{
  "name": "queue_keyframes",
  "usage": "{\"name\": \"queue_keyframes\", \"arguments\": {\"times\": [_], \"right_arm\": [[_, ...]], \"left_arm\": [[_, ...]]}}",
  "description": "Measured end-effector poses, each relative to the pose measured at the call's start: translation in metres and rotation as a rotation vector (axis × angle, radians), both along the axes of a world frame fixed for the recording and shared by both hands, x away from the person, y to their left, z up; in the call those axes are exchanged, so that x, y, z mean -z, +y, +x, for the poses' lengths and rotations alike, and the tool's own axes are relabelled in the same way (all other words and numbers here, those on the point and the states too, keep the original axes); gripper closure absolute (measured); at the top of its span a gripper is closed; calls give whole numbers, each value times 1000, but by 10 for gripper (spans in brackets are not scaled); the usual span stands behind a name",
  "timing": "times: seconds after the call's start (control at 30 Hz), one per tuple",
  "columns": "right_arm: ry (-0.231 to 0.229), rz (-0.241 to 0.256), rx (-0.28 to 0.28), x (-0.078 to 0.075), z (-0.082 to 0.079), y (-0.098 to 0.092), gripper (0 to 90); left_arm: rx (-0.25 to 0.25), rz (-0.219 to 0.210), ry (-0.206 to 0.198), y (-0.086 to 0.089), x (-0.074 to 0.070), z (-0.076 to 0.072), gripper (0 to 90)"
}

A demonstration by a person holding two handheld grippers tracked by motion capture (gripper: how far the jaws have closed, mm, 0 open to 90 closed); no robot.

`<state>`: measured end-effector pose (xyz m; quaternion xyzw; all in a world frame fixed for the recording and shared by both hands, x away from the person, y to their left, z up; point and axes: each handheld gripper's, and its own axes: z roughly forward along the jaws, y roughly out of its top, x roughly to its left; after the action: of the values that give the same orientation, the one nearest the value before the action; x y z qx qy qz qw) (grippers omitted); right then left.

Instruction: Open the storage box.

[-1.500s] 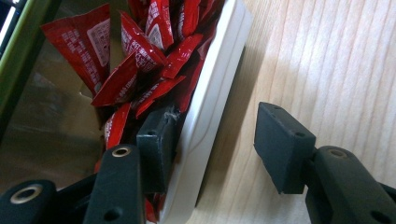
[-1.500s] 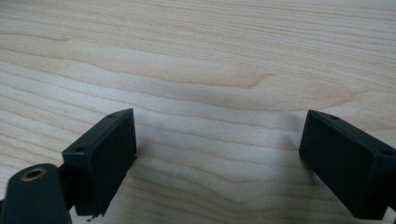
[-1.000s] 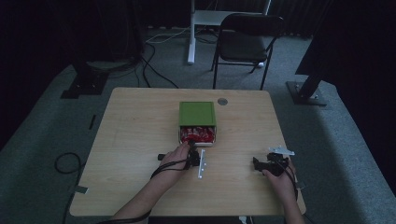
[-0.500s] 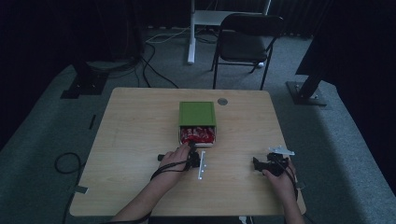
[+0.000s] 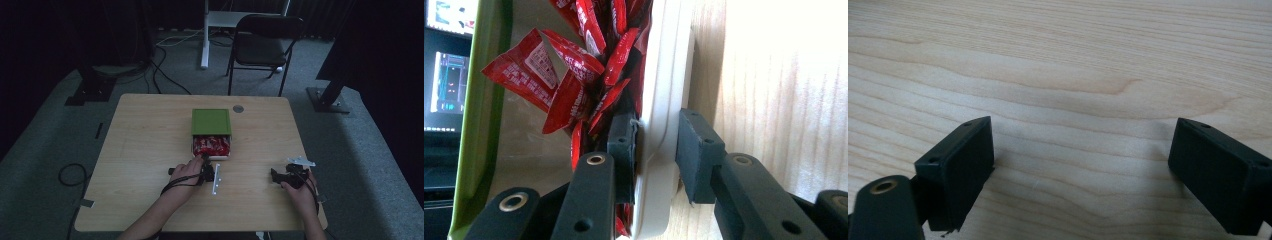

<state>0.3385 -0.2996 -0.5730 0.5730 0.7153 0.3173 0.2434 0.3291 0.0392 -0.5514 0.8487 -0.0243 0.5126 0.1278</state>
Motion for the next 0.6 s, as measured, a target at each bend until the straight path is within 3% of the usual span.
{"name": "queue_keyframes", "arguments": {"times": [0.6], "right_arm": [[0,0,14,0,0,1,104]], "left_arm": [[-11,4,33,-2,-3,-14,712]]}}
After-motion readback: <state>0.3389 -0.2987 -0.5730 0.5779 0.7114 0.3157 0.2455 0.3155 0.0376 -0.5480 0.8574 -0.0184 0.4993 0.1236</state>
